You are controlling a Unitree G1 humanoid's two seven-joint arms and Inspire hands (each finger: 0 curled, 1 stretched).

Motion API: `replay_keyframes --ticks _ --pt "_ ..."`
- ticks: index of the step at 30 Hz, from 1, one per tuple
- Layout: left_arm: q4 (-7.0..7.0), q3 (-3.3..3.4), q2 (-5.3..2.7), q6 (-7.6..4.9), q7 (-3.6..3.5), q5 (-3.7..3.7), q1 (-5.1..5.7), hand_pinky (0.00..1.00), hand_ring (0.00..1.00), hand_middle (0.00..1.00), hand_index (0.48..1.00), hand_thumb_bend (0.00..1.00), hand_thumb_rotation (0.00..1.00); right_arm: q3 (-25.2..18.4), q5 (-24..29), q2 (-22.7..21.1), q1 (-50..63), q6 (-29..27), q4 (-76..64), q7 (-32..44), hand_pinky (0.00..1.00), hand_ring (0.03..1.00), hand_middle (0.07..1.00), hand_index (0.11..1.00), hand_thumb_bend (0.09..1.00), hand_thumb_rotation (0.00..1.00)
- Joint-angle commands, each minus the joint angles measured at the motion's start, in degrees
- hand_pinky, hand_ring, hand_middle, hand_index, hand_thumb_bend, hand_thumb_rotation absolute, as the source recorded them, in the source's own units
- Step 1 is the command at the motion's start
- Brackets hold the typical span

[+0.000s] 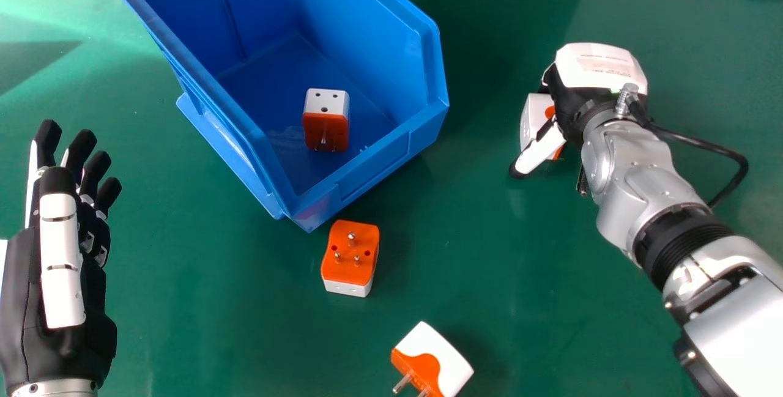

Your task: Pick all objects and put in blue box

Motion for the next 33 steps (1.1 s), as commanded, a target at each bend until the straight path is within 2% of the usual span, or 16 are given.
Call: replay_keyframes --ticks 1,3,4,6,7,9,11,16,20,24,28,30,33 --pt "-1.09 0.64 0.34 -0.73 -0.48 -0.73 0.17 0.96 0.96 0.97 0.995 0.47 0.93 0.15 -0.71 -0.78 -0.03 -0.87 0.16 -2.59 0.31 0.434 0.522 0.563 0.703 0.16" --pt "-0.88 0.76 0.34 -0.96 -0.79 -1.09 0.11 0.96 0.96 0.97 0.995 0.47 0.93 0.42 -1.09 -1.18 0.39 -2.38 0.29 -4.75 0.31 0.434 0.522 0.563 0.703 0.16" --pt "-0.67 0.82 0.39 -1.18 -1.02 -1.24 0.03 0.96 0.97 0.98 0.996 0.47 0.94 0.6 -1.25 -1.33 0.48 -2.92 0.48 -5.46 0.29 0.406 0.499 0.554 0.667 0.13" --pt "-0.41 0.94 0.38 -1.39 -1.18 -1.33 -0.1 0.96 0.97 0.98 0.996 0.47 0.94 0.68 -1.28 -1.57 0.51 -3.89 0.95 -6.49 0.29 0.406 0.499 0.554 0.667 0.13" --pt "-0.37 0.99 0.36 -1.38 -1.19 -1.34 -0.17 0.96 0.97 0.98 0.997 0.46 0.94 0.48 -1.08 -1.63 0.46 -4.28 1.13 -6.72 0.28 0.401 0.493 0.552 0.636 0.1" --pt "-0.53 1.06 0.34 -1.24 -1.15 -1.15 -0.2 0.96 0.97 0.98 0.998 0.46 0.94 0.01 -0.66 -1.71 0.44 -5.09 1.41 -7.4 0.28 0.399 0.493 0.548 0.611 0.08" --pt "-0.94 1.04 0.2 -0.84 -0.65 -0.7 -0.16 0.96 0.96 0.98 0.998 0.46 0.94 -0.16 -0.56 -1.76 0.33 -5.58 1.69 -8.02 0.29 0.4 0.494 0.541 0.591 0.07" --pt "-1.29 0.81 0.21 -0.48 -0.2 -0.41 -0.18 0.96 0.96 0.97 0.999 0.45 0.95 -1.77 0.71 -2.05 0.55 -8.2 1.81 -10.0 0.31 0.408 0.503 0.519 0.563 0.04" --pt "-1.19 0.69 0.36 -0.5 -0.44 -0.65 -0.22 0.95 0.96 0.97 0.999 0.45 0.95 -1.01 -0.55 -2.32 0.52 -8.89 2.04 -11.37 0.32 0.41 0.504 0.514 0.553 0.03" --pt "-1.07 0.64 0.44 -0.55 -0.42 -0.43 -0.34 0.96 0.96 0.97 0.999 0.45 0.95 -1.9 0.51 -2.2 0.59 -9.53 1.98 -11.26 0.32 0.411 0.5 0.513 0.539 0.02" --pt "-1.15 0.59 0.41 -0.38 -0.63 -0.79 -0.35 0.96 0.96 0.98 1.0 0.45 0.95 -1.44 -0.07 -2.27 0.03 -8.91 2.27 -10.16 0.33 0.413 0.499 0.51 0.53 0.01" --pt "-1.23 0.56 0.37 -0.24 -0.41 -0.46 -0.28 0.96 0.97 0.98 1.0 0.45 0.95 -1.72 0.12 -2.48 0.12 -9.16 1.96 -10.11 0.34 0.417 0.502 0.503 0.524 0.01" --pt "-1.33 0.49 0.26 -0.17 -0.29 -0.37 -0.23 0.96 0.97 0.98 1.0 0.45 0.95 -1.77 0.06 -2.62 0.19 -8.9 1.71 -10.17 0.34 0.417 0.501 0.502 0.522 0.01"
